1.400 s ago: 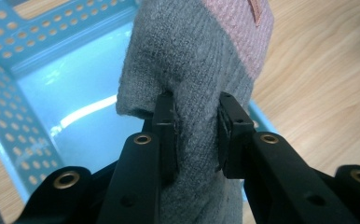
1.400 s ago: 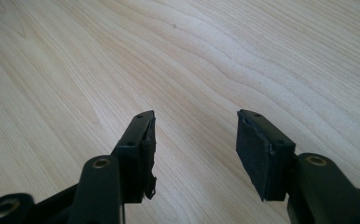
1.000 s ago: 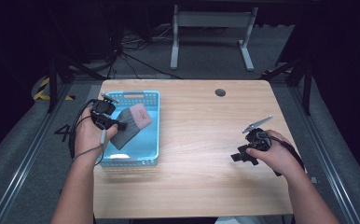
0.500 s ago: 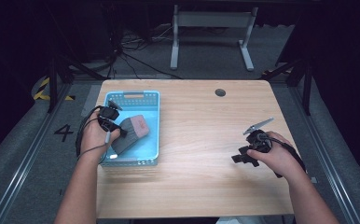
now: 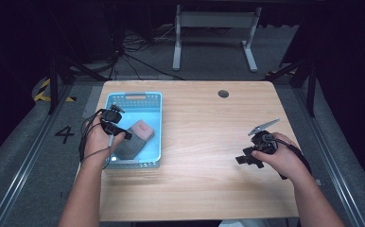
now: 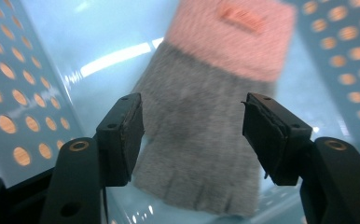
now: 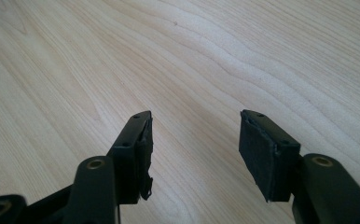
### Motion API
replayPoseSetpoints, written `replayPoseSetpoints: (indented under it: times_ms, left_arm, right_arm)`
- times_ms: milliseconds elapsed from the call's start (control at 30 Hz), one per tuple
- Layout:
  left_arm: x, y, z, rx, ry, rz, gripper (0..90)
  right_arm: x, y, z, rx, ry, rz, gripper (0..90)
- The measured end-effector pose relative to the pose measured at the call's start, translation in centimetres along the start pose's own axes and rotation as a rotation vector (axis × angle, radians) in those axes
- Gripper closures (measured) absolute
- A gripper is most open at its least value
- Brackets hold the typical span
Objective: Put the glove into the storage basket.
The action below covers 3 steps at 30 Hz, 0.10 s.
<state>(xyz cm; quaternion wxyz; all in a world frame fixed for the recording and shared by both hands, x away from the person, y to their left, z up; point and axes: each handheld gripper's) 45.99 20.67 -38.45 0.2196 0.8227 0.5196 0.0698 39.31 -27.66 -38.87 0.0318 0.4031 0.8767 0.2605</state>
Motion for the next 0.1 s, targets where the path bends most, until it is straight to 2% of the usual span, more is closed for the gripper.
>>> replayPoseSetpoints:
  times_ms: [100]
  left_arm:
    - [-1.8,0.0,-1.6,-0.035,-0.027,0.043,38.2]
  right_arm:
    - [0.0,0.1,0.1,0.000,0.000,-0.002,45.0]
Point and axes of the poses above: each handheld gripper's, and its own axes: z roughly forward along the jaws, y roughly out of its top, x roughly to its left, and after that the axes turned 1 degree about -y, right-handed
